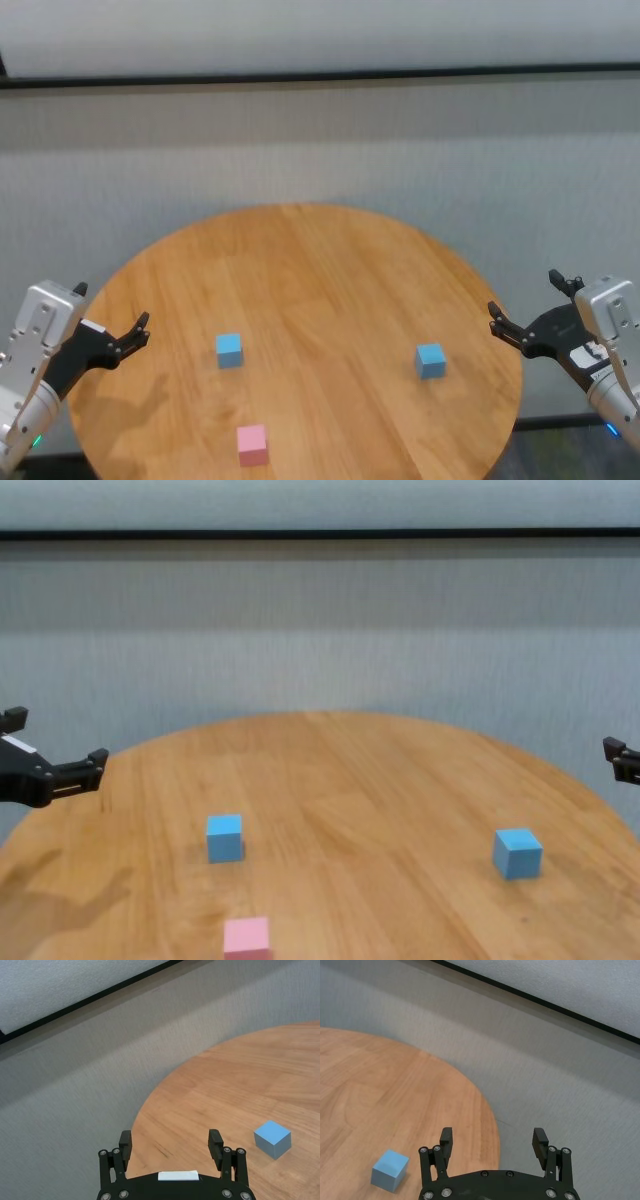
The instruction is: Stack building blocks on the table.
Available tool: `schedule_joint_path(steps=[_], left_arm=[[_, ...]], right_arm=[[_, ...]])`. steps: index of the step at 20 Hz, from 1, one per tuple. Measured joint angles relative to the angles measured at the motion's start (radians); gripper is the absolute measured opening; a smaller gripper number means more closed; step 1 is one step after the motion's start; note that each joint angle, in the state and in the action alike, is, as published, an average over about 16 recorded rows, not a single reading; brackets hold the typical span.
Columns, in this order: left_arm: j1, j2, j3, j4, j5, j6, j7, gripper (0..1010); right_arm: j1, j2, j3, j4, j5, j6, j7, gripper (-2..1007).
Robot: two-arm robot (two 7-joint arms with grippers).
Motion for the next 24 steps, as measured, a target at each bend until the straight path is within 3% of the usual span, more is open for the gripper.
schedule_joint_path(steps=[24], left_arm=[[0.000,0.000,0.000,0.000,0.000,0.000,0.000,1002]], right_arm=[[0.000,0.000,0.000,0.000,0.000,0.000,0.000,1005]])
